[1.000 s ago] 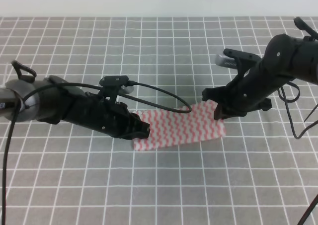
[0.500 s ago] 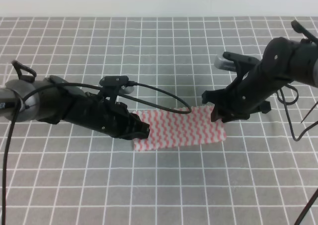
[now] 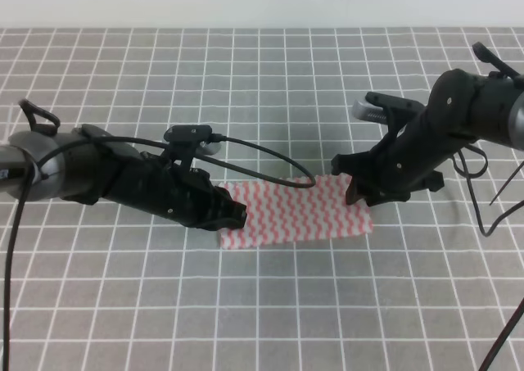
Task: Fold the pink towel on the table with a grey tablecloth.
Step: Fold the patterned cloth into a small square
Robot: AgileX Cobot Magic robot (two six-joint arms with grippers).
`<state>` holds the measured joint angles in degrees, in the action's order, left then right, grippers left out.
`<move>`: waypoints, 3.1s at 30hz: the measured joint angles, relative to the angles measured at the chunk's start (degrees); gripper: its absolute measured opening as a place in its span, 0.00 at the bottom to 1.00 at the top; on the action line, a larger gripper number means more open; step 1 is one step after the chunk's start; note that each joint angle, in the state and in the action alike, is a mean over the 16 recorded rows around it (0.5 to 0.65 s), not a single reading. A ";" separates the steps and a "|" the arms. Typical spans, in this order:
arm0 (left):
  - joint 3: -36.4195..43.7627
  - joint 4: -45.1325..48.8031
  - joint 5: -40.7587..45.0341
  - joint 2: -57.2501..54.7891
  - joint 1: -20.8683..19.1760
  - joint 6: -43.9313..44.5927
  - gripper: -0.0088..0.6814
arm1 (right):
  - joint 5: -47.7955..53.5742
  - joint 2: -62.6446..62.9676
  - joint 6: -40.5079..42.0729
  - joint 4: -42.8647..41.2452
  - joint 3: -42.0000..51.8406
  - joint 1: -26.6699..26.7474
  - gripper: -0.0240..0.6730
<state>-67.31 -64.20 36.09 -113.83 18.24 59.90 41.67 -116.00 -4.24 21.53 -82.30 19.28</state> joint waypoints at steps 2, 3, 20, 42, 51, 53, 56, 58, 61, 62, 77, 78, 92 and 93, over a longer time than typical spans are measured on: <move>0.00 0.02 0.00 0.00 0.00 0.00 0.01 | 0.02 -0.17 0.02 0.00 0.00 -0.01 0.34; 0.00 0.02 0.00 0.00 0.00 0.00 0.01 | 0.04 -0.28 0.04 0.03 0.00 -0.01 0.34; -0.01 0.05 0.00 -0.05 0.00 0.04 0.01 | 1.23 -1.57 0.70 3.26 -0.04 -0.13 0.26; 0.00 0.05 0.00 -0.07 0.00 0.08 0.01 | 2.24 -1.28 2.71 4.69 -1.32 -0.14 0.02; 0.01 -0.01 0.00 -0.05 0.00 0.09 0.01 | 3.10 -0.73 6.33 9.44 -2.71 -0.04 0.02; 0.01 -0.03 0.01 -0.05 0.00 0.09 0.01 | 3.19 -0.67 7.27 10.74 -2.82 0.03 0.02; 0.00 -0.04 0.03 -0.05 -0.02 0.10 0.01 | 3.23 -0.63 8.78 12.72 -2.85 0.25 0.02; -0.02 -0.05 0.07 -0.02 -0.07 0.11 0.01 | 3.04 -0.64 9.95 14.20 -2.85 0.56 0.02; -0.16 -0.05 0.44 0.05 -0.27 0.12 0.01 | 2.70 -0.64 11.50 16.14 -2.85 1.16 0.02; -0.26 -0.02 0.66 0.16 -0.41 0.12 0.01 | 2.58 -0.64 11.88 16.61 -2.85 1.37 0.02; -1.69 -0.07 5.88 3.85 -5.28 0.14 0.01 | 1.09 -0.75 13.53 18.14 -2.87 3.28 0.02; -1.70 -0.17 6.09 3.78 -5.54 0.17 0.01 | 1.08 -0.72 13.54 18.17 -2.86 3.28 0.02; -1.73 -4.39 6.15 -1.04 -6.15 3.63 0.01 | 1.37 -0.70 13.58 19.15 -2.90 3.40 0.02; -1.73 -4.66 6.00 -1.26 -6.13 3.94 0.01 | 1.42 -0.70 13.58 19.30 -2.96 3.47 0.02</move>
<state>-69.04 -68.86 42.09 -115.09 12.11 63.84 43.09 -116.70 9.34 40.83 -85.26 22.75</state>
